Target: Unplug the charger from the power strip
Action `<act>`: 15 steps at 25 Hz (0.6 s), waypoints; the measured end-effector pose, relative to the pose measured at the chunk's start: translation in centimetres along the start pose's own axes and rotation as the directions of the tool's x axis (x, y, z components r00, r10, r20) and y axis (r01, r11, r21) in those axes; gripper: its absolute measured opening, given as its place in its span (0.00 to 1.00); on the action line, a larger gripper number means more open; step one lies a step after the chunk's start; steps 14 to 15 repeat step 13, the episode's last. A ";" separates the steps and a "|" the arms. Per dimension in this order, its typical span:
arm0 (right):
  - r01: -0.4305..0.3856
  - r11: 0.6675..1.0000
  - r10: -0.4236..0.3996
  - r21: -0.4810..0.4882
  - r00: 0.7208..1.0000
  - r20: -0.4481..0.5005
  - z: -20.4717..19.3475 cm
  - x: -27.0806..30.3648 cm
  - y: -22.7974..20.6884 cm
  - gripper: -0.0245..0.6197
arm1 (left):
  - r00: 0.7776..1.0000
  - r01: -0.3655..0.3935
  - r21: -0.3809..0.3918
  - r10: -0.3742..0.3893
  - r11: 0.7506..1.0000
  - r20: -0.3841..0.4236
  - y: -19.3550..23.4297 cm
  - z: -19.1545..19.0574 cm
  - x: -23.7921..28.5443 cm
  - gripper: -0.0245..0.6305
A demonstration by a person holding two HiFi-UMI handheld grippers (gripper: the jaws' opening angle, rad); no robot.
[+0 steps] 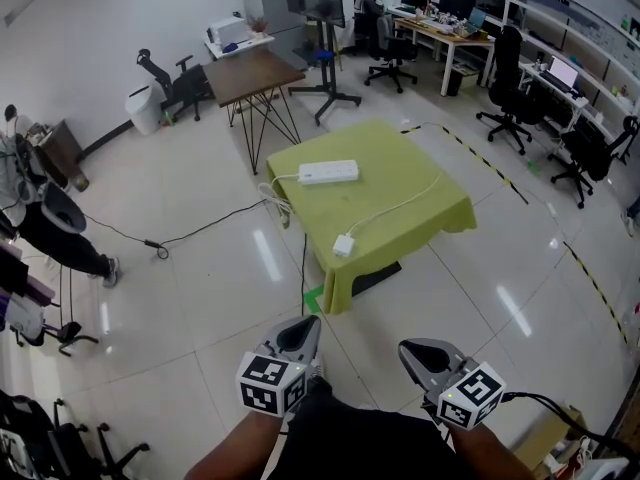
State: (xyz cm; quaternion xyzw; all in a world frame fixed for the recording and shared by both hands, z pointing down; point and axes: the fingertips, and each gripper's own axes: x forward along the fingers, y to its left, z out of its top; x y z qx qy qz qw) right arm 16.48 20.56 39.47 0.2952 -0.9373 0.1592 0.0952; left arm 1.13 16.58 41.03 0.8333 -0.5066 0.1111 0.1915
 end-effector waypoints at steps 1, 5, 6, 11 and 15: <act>0.001 1.000 -0.001 -0.002 1.000 0.004 0.2 -0.1 0.1 0.04 | 1.000 -0.002 0.000 0.002 1.000 0.000 0.1 0.1 0.0 0.05; 0.004 1.000 -0.004 -0.002 1.000 0.011 0.1 -0.2 0.1 0.04 | 1.000 0.002 0.007 -0.002 1.000 0.003 0.0 0.5 0.2 0.05; 0.003 1.000 -0.003 -0.002 1.000 0.012 0.1 -0.1 0.0 0.04 | 1.000 0.004 0.010 -0.004 1.000 0.003 0.0 0.6 0.3 0.05; 0.007 1.000 -0.007 0.000 1.000 0.006 -0.1 0.1 -0.3 0.04 | 1.000 0.010 0.015 -0.010 1.000 0.000 0.0 0.6 0.6 0.05; 0.007 1.000 -0.007 0.002 1.000 0.004 -0.1 0.2 -0.4 0.04 | 1.000 0.011 0.016 -0.011 1.000 -0.003 0.0 0.6 0.6 0.05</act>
